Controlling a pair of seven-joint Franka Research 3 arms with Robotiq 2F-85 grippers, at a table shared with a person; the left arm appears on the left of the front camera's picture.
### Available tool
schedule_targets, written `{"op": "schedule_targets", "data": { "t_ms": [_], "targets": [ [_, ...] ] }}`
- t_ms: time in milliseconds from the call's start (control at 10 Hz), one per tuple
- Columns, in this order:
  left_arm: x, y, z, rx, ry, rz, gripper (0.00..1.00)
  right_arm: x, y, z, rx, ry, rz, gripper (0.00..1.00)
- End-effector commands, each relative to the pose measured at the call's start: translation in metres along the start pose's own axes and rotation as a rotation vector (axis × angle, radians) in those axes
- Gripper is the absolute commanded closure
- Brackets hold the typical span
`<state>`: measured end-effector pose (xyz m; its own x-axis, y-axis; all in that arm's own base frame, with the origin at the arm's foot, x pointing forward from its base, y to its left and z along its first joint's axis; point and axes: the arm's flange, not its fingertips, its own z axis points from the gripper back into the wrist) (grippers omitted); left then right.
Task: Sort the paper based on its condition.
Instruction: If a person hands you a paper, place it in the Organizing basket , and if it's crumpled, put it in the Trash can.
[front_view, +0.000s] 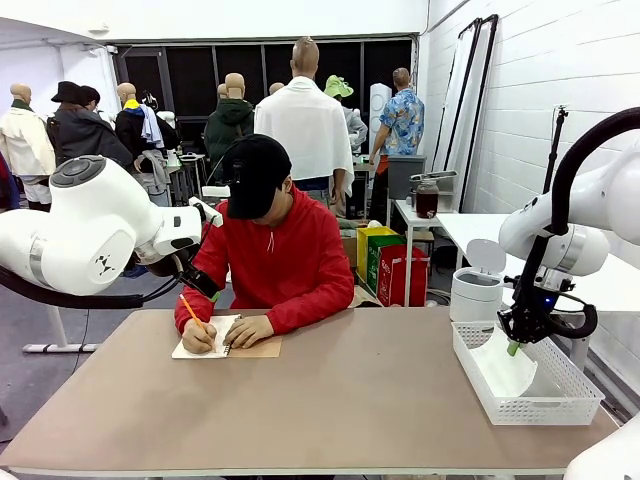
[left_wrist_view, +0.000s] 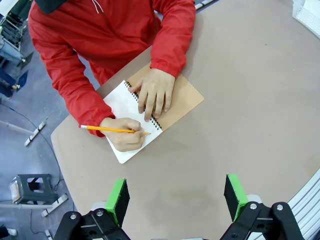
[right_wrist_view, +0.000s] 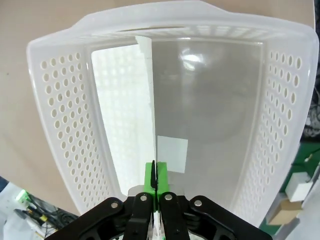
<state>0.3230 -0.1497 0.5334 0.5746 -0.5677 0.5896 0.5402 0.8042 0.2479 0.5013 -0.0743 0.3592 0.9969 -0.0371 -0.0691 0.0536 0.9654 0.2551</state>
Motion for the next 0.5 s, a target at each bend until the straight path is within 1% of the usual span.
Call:
{"op": "schedule_targets", "data": {
  "t_ms": [0,300,400],
  "targets": [
    [0.0,0.0,0.001,0.001,-0.001,-0.001,0.0,0.0,0.008,0.007,-0.065,0.03,-0.055,0.61],
    [0.0,0.0,0.001,0.001,-0.001,-0.001,0.0,-0.006,0.02,0.007,-0.126,0.055,-0.099,0.03],
    [0.0,0.0,0.001,0.001,-0.001,-0.001,0.0,-0.007,0.023,0.008,-0.139,0.06,-0.112,0.0]
  ]
}}
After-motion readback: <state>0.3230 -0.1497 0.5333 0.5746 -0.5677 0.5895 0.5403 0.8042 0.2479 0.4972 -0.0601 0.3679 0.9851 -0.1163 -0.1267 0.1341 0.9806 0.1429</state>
